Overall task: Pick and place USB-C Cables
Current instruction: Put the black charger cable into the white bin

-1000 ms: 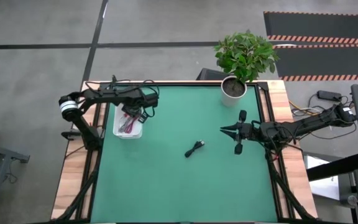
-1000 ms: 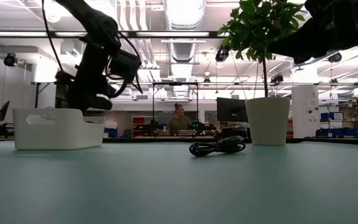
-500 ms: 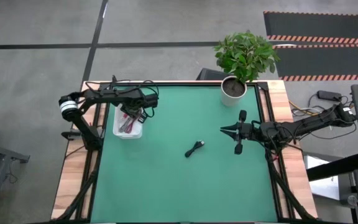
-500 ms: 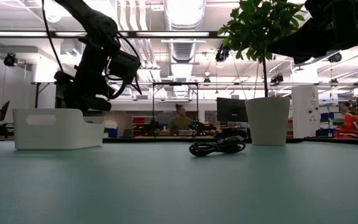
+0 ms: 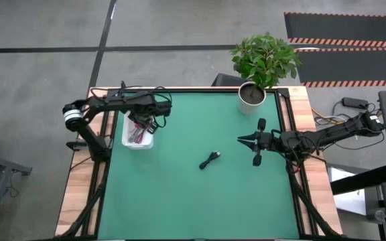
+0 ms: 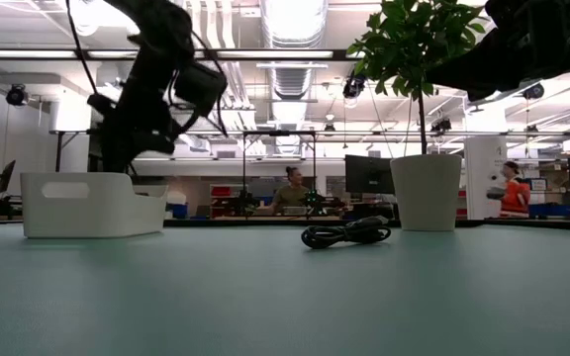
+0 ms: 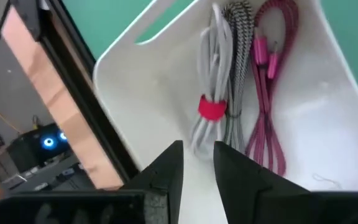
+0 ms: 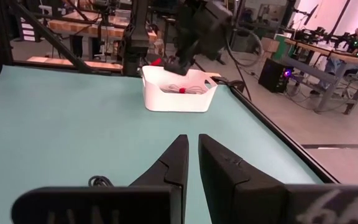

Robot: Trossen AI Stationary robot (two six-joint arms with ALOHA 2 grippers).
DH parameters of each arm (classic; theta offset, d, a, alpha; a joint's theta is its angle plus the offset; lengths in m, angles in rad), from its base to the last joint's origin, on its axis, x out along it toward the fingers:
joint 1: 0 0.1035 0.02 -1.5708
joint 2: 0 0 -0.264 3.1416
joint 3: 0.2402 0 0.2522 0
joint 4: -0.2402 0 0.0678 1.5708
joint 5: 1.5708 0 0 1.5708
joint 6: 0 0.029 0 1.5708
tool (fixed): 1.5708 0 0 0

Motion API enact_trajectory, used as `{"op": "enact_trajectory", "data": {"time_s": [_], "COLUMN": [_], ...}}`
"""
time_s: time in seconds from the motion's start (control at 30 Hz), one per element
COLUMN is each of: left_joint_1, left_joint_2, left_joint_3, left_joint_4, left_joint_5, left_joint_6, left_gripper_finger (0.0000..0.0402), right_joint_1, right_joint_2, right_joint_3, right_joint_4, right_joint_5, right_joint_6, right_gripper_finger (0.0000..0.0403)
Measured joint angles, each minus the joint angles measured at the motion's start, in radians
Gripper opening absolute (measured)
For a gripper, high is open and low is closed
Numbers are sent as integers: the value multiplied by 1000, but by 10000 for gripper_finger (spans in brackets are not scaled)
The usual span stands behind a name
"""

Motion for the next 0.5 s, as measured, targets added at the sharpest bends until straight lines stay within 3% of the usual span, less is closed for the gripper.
{"op": "enact_trajectory", "data": {"time_s": [0.23, 0.33, 0.5], "left_joint_1": [-134, -226, -398], "left_joint_2": [-61, -81, -94], "left_joint_3": [120, 158, 168], "left_joint_4": [2, 112, 443], "left_joint_5": [6, 6, 0], "left_joint_6": [-80, -105, -85], "left_gripper_finger": [73, 73, 73], "right_joint_1": [0, 0, 0], "right_joint_2": [0, 0, 0], "right_joint_3": [33, 42, 53], "right_joint_4": [-14, -28, -70], "right_joint_5": [0, 0, -1], "right_joint_6": [3, 14, 21], "right_gripper_finger": [27, 27, 27]}}
